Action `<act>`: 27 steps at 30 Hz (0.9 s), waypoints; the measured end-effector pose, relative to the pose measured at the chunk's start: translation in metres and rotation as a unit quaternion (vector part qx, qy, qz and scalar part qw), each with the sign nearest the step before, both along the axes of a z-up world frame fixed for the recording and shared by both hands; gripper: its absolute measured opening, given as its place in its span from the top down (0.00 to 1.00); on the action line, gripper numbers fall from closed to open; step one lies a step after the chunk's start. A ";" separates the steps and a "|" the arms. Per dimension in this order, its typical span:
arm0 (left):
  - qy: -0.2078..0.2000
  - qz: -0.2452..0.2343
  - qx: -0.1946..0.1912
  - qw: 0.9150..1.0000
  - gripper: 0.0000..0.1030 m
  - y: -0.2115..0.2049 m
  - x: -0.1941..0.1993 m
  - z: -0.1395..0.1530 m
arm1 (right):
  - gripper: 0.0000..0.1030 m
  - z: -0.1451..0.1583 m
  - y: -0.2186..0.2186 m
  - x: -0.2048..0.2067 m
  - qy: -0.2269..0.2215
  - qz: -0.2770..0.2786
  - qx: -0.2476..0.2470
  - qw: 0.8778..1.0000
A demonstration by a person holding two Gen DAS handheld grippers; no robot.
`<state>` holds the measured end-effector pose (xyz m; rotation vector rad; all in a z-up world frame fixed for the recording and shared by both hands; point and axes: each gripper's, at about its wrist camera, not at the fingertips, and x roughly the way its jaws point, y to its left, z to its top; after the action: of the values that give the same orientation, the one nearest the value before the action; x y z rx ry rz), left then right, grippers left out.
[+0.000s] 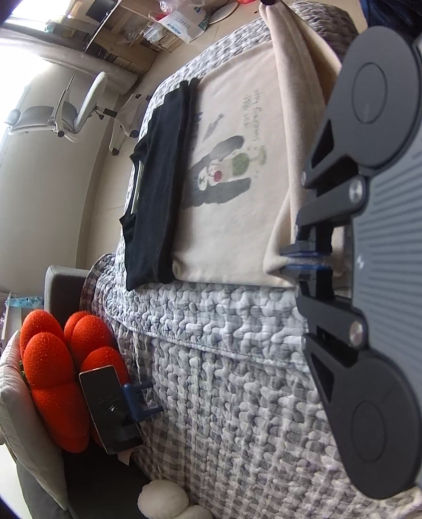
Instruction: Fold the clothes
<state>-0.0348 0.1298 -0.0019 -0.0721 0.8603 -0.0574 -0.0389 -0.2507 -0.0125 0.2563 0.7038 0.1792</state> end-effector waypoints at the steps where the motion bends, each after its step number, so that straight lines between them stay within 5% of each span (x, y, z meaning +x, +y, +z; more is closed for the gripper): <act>1: 0.006 0.003 -0.005 1.000 0.96 0.002 0.009 -0.001 | 0.91 -0.001 0.000 0.009 0.009 -0.003 0.001 1.000; 15: 0.113 0.028 -0.049 0.992 0.92 0.010 0.109 -0.029 | 0.91 -0.027 -0.003 0.119 0.126 -0.009 -0.010 0.992; 23: 0.094 0.044 -0.071 0.992 0.78 0.035 0.111 -0.015 | 0.90 -0.025 -0.017 0.136 0.123 -0.014 0.042 0.991; 27: 0.075 0.047 -0.075 0.993 0.78 0.050 0.106 -0.004 | 0.90 -0.019 -0.021 0.139 0.107 -0.026 0.005 0.994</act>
<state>0.0708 0.1800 -0.0062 -0.2599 1.0010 -0.0287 0.1006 -0.2713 -0.0312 0.3054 0.9079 0.1053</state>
